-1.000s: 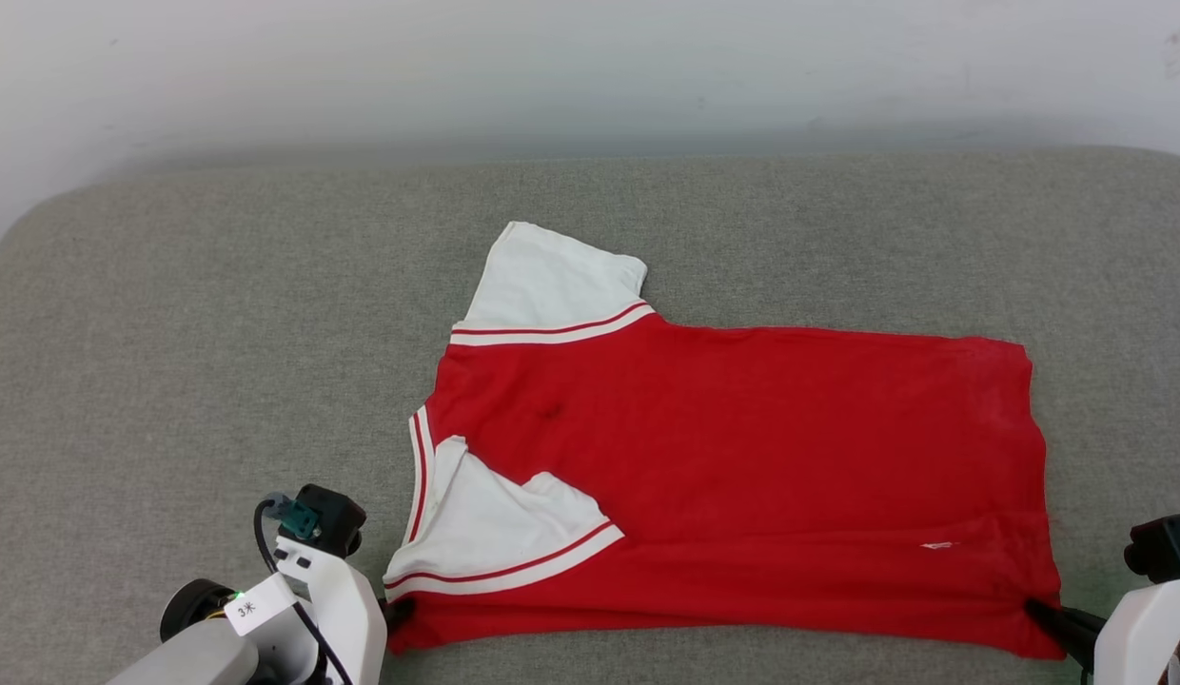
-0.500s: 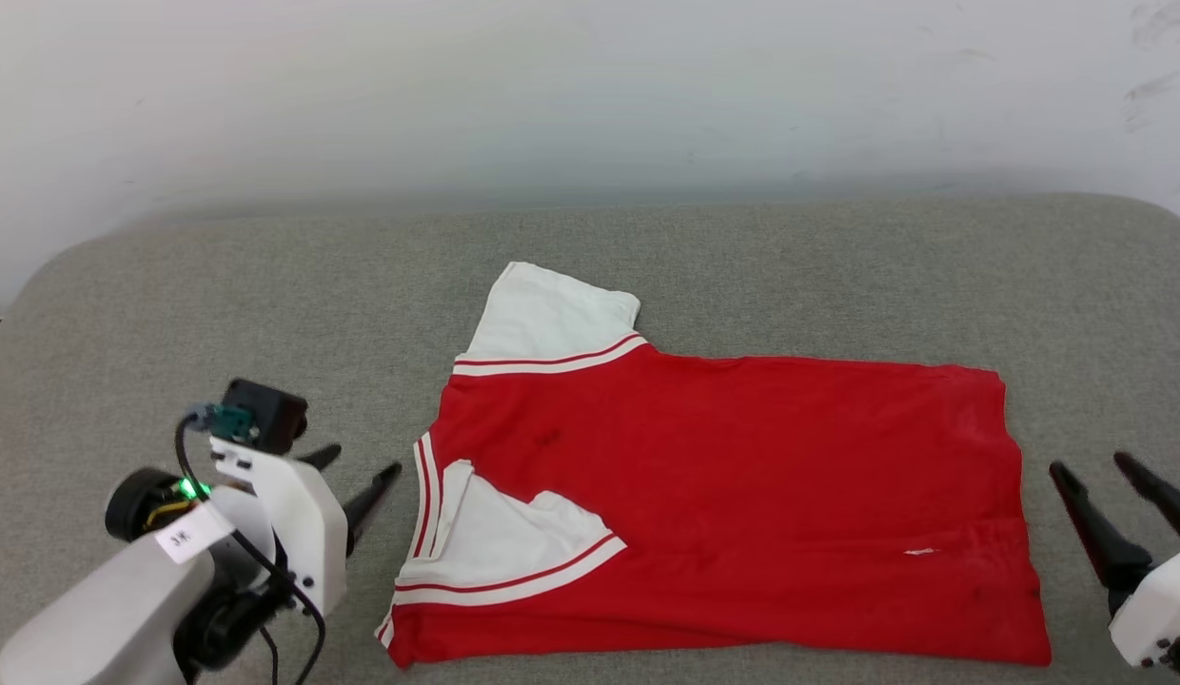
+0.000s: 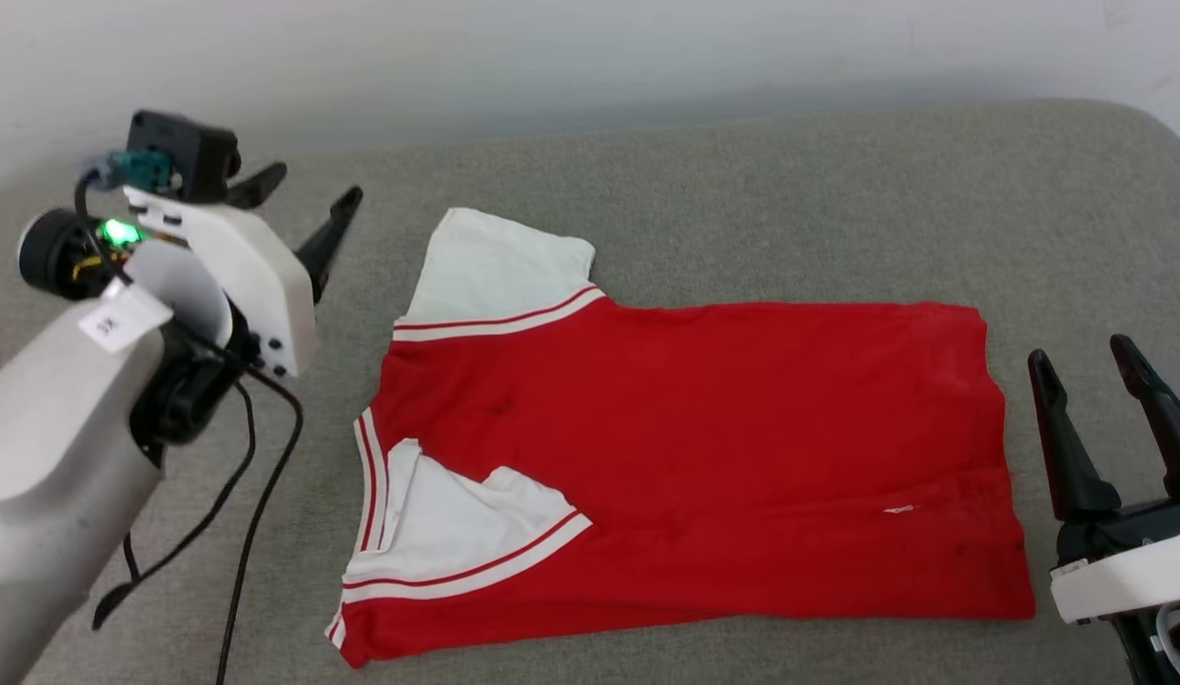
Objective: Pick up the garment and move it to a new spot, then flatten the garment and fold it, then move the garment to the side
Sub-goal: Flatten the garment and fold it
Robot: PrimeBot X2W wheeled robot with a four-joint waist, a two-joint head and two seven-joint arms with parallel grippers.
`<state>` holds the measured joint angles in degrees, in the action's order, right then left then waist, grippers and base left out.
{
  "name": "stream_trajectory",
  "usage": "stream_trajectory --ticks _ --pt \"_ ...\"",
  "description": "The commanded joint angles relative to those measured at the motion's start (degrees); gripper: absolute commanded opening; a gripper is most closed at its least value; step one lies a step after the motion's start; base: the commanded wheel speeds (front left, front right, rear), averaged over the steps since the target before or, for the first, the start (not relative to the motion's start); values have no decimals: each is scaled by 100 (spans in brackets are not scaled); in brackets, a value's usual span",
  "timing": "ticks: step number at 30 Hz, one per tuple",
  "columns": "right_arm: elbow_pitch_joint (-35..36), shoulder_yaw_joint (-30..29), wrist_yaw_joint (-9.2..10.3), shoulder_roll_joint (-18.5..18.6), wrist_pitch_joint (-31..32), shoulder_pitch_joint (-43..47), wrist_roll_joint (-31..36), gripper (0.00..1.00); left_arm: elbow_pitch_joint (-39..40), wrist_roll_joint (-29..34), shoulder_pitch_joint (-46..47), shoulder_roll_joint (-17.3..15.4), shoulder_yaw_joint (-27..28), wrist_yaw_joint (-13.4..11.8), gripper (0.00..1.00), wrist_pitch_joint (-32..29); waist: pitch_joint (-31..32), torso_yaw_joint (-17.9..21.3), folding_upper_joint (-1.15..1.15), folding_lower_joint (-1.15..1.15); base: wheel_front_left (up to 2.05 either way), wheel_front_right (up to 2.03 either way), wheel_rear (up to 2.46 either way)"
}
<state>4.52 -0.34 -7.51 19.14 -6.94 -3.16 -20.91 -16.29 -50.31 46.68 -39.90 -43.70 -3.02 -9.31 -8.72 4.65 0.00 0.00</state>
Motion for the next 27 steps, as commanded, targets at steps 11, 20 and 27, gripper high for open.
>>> stream_trajectory --ticks 11,20,27 --pt "1384 115 5 -558 197 -55 448 100 -1515 -105 2330 558 -207 606 100 -1928 -1353 568 0 0 0 0 0" --pt "1462 177 5 -489 90 -358 339 100 -2396 -202 3294 762 -489 726 100 -3495 -2100 794 0 0 0 0 0" --pt "1297 238 5 -448 -61 -562 267 100 -2755 -42 3436 840 -775 805 100 -3905 -2457 857 0 0 0 0 0"
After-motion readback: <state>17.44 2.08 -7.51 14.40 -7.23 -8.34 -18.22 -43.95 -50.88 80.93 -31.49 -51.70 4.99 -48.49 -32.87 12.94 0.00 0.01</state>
